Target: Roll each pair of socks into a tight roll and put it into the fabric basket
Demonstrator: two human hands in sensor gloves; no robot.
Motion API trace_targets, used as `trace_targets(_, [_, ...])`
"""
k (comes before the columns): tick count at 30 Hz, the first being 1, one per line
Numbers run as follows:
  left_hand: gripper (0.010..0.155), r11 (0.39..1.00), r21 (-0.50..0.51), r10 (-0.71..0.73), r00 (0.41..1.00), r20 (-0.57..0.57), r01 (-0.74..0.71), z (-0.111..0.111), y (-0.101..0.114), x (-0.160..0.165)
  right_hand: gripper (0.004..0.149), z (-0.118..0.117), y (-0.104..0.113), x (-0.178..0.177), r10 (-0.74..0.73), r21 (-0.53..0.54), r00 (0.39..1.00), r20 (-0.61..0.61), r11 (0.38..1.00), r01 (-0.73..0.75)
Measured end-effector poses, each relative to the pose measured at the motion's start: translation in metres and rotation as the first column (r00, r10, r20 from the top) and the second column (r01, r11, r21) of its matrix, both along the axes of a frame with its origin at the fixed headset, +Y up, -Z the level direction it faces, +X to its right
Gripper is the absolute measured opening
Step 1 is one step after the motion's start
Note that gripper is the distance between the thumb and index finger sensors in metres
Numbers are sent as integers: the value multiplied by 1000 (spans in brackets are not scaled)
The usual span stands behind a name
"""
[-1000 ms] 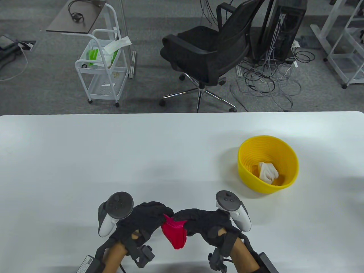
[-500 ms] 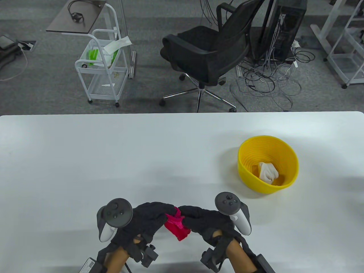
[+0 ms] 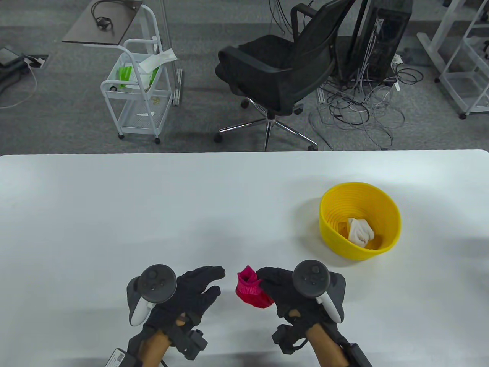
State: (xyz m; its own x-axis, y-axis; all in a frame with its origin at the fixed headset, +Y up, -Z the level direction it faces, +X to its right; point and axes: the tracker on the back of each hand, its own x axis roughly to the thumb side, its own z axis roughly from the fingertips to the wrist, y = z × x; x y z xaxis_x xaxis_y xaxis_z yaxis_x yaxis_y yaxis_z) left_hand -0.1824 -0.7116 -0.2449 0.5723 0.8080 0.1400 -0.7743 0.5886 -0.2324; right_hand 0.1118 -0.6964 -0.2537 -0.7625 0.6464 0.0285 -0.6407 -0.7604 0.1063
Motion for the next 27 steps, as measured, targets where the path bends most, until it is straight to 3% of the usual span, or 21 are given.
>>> trace_targets(7, [64, 996, -79, -37, 999, 10, 38, -2, -5, 0, 40, -13, 29, 22, 107, 125, 981, 162, 984, -128])
trace_targets(17, [68, 990, -122, -74, 997, 5, 74, 0, -4, -2, 41, -64, 75, 85, 186, 111, 875, 446, 959, -260])
trace_targets(22, [70, 988, -133, -80, 997, -5, 79, 0, -3, -4, 41, -87, 74, 115, 230, 37, 809, 541, 954, -296])
trace_targets(27, [70, 985, -146, -96, 995, 1, 95, -1, -3, -4, 41, -102, 55, 133, 296, -46, 747, 596, 941, -337])
